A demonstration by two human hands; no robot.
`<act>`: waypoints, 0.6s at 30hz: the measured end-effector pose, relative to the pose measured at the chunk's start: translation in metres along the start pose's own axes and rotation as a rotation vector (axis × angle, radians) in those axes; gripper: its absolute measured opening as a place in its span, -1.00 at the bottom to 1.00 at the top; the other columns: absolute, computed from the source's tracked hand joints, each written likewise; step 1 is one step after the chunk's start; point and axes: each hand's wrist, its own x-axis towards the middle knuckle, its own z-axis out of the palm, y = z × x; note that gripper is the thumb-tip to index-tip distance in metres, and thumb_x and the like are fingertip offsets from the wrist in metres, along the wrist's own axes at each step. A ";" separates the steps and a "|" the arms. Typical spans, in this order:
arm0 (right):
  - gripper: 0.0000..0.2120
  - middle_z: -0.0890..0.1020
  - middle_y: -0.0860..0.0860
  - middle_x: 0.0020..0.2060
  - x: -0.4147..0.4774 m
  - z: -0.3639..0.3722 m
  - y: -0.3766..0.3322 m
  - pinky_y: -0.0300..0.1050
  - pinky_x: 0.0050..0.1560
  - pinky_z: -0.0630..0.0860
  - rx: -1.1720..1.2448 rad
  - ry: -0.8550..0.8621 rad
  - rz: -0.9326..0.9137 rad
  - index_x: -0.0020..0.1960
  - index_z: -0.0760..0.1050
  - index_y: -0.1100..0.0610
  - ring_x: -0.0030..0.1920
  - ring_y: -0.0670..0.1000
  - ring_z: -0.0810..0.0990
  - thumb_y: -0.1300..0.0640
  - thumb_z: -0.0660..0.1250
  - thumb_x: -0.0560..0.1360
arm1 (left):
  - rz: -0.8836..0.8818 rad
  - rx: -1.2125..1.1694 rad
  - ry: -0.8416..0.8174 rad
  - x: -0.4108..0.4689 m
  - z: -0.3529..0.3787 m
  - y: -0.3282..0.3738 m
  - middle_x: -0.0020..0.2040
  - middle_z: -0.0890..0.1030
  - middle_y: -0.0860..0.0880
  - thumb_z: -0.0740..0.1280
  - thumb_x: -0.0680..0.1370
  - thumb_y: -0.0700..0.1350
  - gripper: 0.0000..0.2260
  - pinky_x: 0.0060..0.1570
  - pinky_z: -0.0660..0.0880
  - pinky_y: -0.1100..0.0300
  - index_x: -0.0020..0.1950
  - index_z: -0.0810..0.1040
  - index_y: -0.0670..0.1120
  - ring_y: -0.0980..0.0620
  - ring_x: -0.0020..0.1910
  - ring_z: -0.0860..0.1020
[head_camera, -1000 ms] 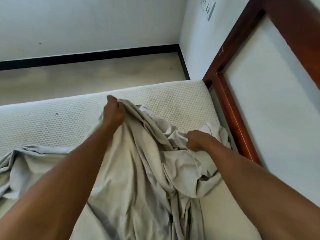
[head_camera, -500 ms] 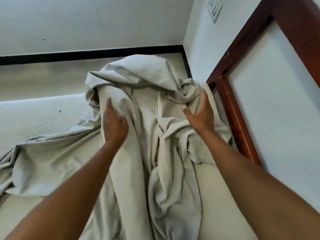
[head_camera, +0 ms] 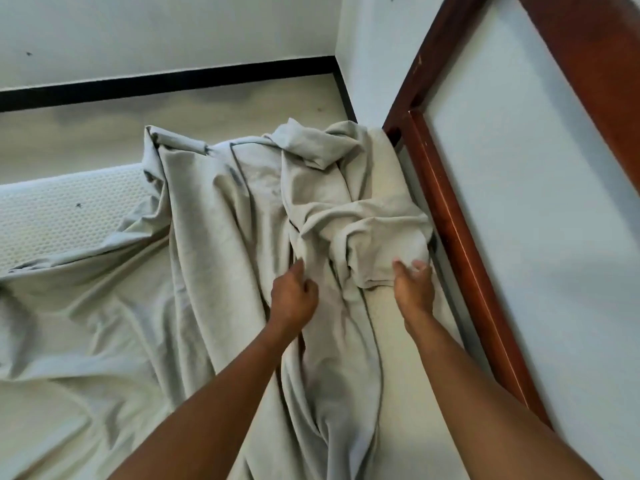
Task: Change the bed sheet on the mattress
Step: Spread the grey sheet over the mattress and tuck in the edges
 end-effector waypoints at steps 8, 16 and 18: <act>-0.30 0.57 -0.03 0.18 -0.022 -0.042 0.019 0.04 0.18 0.52 -0.108 -0.089 -0.091 0.38 0.40 0.04 0.15 0.02 0.56 -0.37 0.40 0.42 | 0.469 0.184 -1.191 -0.100 0.049 0.048 0.16 0.68 -0.02 0.36 0.54 -0.15 -0.58 0.20 0.47 0.22 0.39 0.56 0.07 0.04 0.11 0.61; -0.80 0.68 0.15 0.09 -0.032 -0.058 0.090 -0.02 0.13 0.54 0.000 0.138 0.105 0.11 0.63 0.17 0.14 0.20 0.63 0.17 0.34 0.52 | 0.171 0.336 -0.415 -0.083 0.034 -0.021 0.14 0.60 -0.01 0.37 0.48 0.12 -0.62 0.09 0.56 0.02 0.26 0.54 0.04 -0.04 0.13 0.58; -0.92 0.70 0.11 0.01 -0.044 -0.063 0.093 0.02 0.12 0.58 0.218 0.193 0.126 -0.08 0.62 0.09 0.09 0.17 0.66 0.18 0.35 0.52 | 0.134 0.542 -0.549 -0.086 0.038 -0.033 0.29 0.46 -0.04 0.46 0.43 0.23 -0.34 0.16 0.52 -0.09 0.44 0.35 0.01 -0.09 0.28 0.45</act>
